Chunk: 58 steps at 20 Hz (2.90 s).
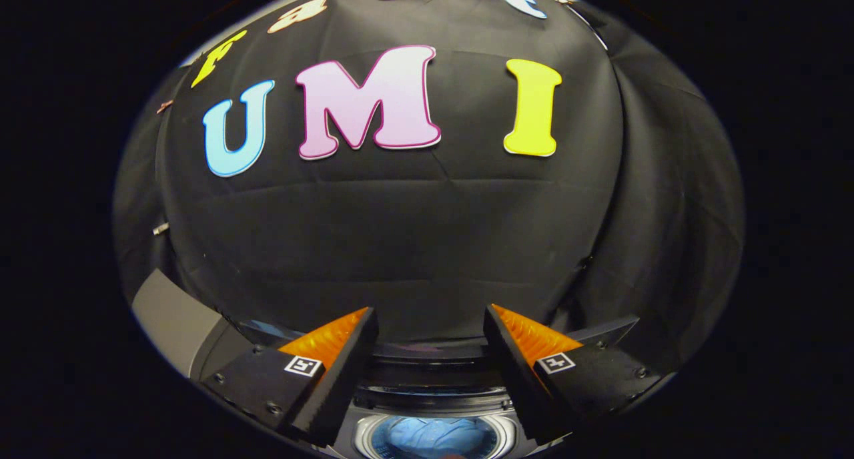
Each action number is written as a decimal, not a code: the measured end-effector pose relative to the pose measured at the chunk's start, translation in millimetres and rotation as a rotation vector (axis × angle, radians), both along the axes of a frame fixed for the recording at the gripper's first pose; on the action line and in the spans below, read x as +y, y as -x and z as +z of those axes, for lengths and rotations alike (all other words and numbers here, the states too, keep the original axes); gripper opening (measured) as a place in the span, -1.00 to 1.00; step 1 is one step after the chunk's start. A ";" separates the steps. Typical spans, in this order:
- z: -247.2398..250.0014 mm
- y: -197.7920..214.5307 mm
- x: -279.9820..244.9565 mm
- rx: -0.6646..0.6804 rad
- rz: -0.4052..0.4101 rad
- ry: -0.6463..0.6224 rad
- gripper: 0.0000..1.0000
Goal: Put the clothes into the washing machine and then close the washing machine lid.
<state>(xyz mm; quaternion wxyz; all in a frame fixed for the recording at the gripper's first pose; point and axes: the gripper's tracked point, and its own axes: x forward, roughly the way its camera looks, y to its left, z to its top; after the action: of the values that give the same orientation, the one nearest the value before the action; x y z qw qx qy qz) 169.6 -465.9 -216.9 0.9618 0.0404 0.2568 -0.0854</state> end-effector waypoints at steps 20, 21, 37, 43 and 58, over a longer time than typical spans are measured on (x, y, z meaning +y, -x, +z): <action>11.5 55.6 11.4 -0.023 -0.052 0.055 1.00; 10.8 57.7 10.8 -0.023 -0.058 0.060 1.00; 4.3 112.1 24.4 -0.021 -0.099 0.080 1.00; -10.4 122.0 32.5 0.020 -0.089 0.089 0.99; -82.6 191.9 49.3 0.212 -0.103 0.050 0.98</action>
<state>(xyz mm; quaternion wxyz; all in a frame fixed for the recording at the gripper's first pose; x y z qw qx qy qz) -22.3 -416.6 -299.4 0.9244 0.0205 0.3523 -0.1446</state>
